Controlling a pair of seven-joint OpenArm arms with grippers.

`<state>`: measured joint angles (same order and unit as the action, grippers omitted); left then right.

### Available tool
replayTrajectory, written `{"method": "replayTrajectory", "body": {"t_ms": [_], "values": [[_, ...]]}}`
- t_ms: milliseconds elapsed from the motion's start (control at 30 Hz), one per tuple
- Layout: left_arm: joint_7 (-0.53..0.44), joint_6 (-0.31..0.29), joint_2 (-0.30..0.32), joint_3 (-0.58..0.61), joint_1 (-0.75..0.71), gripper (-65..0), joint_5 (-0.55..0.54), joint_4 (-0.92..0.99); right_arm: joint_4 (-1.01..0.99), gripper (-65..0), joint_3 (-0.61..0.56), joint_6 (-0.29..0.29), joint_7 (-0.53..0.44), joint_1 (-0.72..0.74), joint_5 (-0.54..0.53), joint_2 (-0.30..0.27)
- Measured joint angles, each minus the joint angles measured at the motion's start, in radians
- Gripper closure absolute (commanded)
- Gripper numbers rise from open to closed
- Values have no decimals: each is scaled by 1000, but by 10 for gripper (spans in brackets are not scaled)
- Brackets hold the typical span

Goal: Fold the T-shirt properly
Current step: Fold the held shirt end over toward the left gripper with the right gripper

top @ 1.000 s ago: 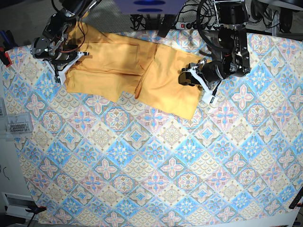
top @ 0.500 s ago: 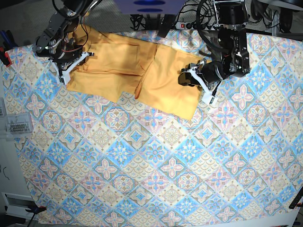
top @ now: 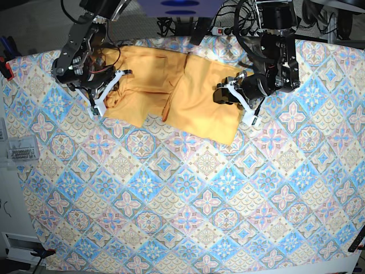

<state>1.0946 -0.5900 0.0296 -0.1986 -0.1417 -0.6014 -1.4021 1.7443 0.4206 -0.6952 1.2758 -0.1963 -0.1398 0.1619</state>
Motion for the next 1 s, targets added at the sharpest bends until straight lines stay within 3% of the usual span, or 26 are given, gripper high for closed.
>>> {"method": "replayTrajectory", "body": {"t_ms": [233,667,867,1000], "values": [[-3,0,-10,5,0,-185,0,0,74,-13,-107,0,9,-6,5,-4],[-3,0,-10,5,0,-185,0,0,90,-12,-418,0,1,18,5,-7],[-3,0,-10,5,0,-185,0,0,91,-12,-448,0,1,45,4,-10],[-3,0,-10,5,0,-185,0,0,90,-12,-536,0,11,67,14,-15]]}}
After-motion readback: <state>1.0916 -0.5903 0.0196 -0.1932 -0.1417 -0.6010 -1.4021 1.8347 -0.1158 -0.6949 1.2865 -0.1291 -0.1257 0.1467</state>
